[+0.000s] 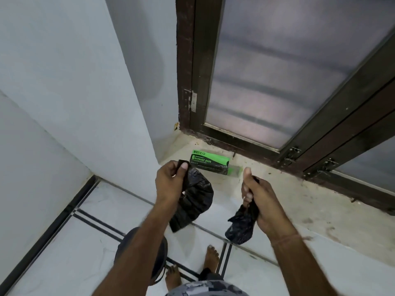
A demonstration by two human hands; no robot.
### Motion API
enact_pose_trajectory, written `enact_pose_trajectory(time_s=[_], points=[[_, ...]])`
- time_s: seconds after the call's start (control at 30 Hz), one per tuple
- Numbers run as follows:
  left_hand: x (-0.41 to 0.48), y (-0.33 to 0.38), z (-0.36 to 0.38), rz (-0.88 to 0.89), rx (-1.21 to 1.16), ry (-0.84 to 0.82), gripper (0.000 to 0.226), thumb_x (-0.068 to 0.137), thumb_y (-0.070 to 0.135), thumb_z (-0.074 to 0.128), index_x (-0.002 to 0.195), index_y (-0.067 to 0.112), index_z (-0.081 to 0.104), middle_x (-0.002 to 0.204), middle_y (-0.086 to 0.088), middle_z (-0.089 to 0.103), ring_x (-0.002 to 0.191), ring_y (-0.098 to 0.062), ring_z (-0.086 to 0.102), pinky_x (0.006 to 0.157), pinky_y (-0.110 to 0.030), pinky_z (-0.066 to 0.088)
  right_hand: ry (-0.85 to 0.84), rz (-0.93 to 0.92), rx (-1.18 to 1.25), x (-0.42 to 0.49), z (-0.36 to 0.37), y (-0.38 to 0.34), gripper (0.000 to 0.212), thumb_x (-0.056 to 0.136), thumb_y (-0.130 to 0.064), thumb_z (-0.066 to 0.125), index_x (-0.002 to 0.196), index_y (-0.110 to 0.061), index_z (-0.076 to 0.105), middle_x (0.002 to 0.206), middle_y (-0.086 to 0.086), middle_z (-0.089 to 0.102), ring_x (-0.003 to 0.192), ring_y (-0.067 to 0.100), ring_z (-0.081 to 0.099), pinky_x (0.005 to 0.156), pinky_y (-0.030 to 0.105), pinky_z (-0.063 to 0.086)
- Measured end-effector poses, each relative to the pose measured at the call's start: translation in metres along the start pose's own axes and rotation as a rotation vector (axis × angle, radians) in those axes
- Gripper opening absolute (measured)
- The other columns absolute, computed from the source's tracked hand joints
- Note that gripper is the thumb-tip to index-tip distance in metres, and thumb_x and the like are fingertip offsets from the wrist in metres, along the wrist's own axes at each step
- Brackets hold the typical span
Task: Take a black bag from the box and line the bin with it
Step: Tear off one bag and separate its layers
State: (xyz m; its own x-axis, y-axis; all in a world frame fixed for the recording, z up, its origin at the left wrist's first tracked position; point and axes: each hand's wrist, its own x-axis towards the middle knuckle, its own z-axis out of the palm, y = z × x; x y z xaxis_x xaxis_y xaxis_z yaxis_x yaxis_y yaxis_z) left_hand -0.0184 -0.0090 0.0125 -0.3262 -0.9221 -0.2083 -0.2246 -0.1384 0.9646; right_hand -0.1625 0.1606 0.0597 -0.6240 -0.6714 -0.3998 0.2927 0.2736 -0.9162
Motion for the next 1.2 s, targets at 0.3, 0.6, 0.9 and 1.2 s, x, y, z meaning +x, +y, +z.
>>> enact_pose_trajectory(time_s=[0.3,0.6,0.9,1.2], points=[[-0.013,0.029,-0.007,0.029,0.03,-0.32,0.024,0.091,0.025,0.079,0.085,0.005,0.068,0.07,-0.012,0.064,0.055,-0.019,0.057,0.046,-0.028,0.044,-0.132,-0.23,-0.084,-0.009,0.026,-0.02,0.022,0.093,-0.013,0.075,0.115,-0.013,0.076,0.111,0.003,0.079,0.106,0.011,0.074,0.084,0.016,0.055],[-0.021,0.05,-0.015,-0.118,-0.209,-0.566,0.027,0.094,0.01,0.073,0.116,-0.003,0.064,0.104,-0.029,0.075,0.085,-0.033,0.075,0.068,-0.031,0.063,-0.068,-0.194,-0.01,-0.003,0.038,-0.019,0.005,0.091,-0.008,0.076,0.086,-0.006,0.075,0.079,0.007,0.075,0.071,0.011,0.071,0.066,0.019,0.053],[-0.025,0.05,-0.027,-0.088,-0.152,-0.594,0.014,0.089,0.0,0.075,0.096,0.007,0.066,0.077,-0.008,0.071,0.066,-0.019,0.069,0.054,-0.023,0.052,-0.161,-0.122,0.031,-0.01,0.035,-0.024,0.02,0.103,-0.006,0.057,0.113,-0.004,0.074,0.081,-0.004,0.077,0.068,0.0,0.069,0.058,0.009,0.049],[-0.024,0.055,-0.027,0.019,0.036,-0.581,0.033,0.087,0.008,0.081,0.112,0.011,0.06,0.09,-0.02,0.076,0.074,-0.024,0.072,0.055,-0.021,0.052,-0.143,-0.137,0.007,-0.008,0.042,-0.021,0.006,0.092,-0.01,0.075,0.087,-0.012,0.077,0.082,0.003,0.078,0.078,0.014,0.074,0.074,0.024,0.057]])
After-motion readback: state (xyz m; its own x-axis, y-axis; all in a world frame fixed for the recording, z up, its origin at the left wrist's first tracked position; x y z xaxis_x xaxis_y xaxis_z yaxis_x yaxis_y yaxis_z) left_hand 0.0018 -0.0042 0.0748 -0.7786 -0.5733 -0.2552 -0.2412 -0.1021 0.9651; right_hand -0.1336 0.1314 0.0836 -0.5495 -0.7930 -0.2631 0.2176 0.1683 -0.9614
